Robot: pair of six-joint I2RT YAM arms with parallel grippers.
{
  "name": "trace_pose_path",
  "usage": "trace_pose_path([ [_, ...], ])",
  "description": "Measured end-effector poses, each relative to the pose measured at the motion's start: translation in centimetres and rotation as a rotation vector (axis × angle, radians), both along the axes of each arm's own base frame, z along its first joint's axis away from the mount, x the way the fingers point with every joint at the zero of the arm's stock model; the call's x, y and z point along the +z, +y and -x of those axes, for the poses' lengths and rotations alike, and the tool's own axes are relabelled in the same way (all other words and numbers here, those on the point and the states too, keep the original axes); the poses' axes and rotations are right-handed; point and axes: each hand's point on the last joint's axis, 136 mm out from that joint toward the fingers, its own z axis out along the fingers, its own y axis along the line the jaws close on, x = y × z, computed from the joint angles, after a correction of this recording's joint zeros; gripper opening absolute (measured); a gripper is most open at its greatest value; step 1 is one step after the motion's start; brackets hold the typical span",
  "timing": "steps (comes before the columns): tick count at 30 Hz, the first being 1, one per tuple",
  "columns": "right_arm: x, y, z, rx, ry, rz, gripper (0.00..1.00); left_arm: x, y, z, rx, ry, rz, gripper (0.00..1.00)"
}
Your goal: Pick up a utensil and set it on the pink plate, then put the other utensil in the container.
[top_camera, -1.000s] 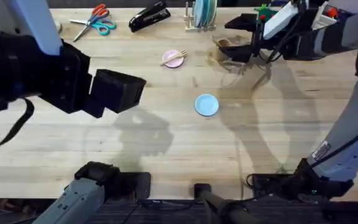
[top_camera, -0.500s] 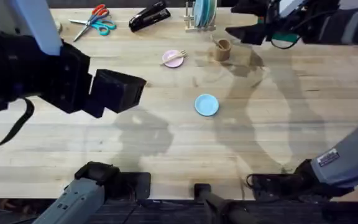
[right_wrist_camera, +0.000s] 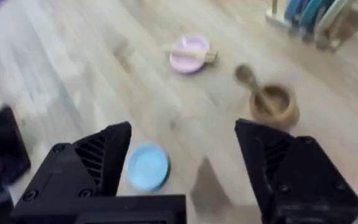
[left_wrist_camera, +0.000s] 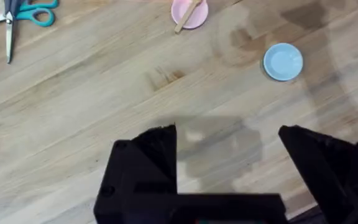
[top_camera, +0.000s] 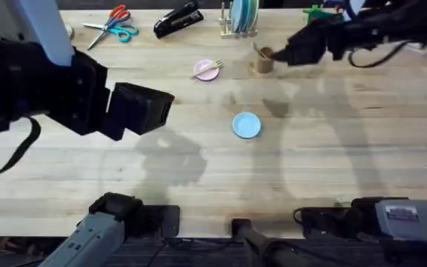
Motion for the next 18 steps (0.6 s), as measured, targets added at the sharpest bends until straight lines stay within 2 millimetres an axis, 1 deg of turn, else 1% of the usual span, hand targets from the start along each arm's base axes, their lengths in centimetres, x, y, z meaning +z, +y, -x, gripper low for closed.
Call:
trace_pose_path([
  [2, 1.0, -0.3, 2.0, -0.016, -0.001, 0.072, 0.993, 0.0, 0.0, 0.0, 0.0, 0.0, 0.0, 0.994],
  [7, 3.3, -2.2, 7.3, -0.074, -0.004, 0.203, 0.994, 0.0, 0.0, 0.0, 0.0, 0.0, 0.0, 0.994],
  [9, 3.8, -3.1, 9.5, -0.104, 0.009, 0.254, 0.994, 0.0, 0.0, 0.0, 0.0, 0.0, 0.0, 0.993],
  [13, 4.3, -5.1, 13.5, -0.174, 0.024, 0.356, 0.993, 0.0, 0.0, 0.0, 0.0, 0.0, 0.0, 0.995],
  [15, 4.6, -6.0, 15.3, -0.215, 0.028, 0.393, 0.993, -0.1, 0.0, 0.1, 0.0, 0.006, -0.001, 0.993],
  [18, 5.3, -6.9, 17.5, -0.268, 0.002, 0.419, 0.994, -0.4, 0.1, 0.5, 0.0, 0.025, -0.005, 0.994],
])
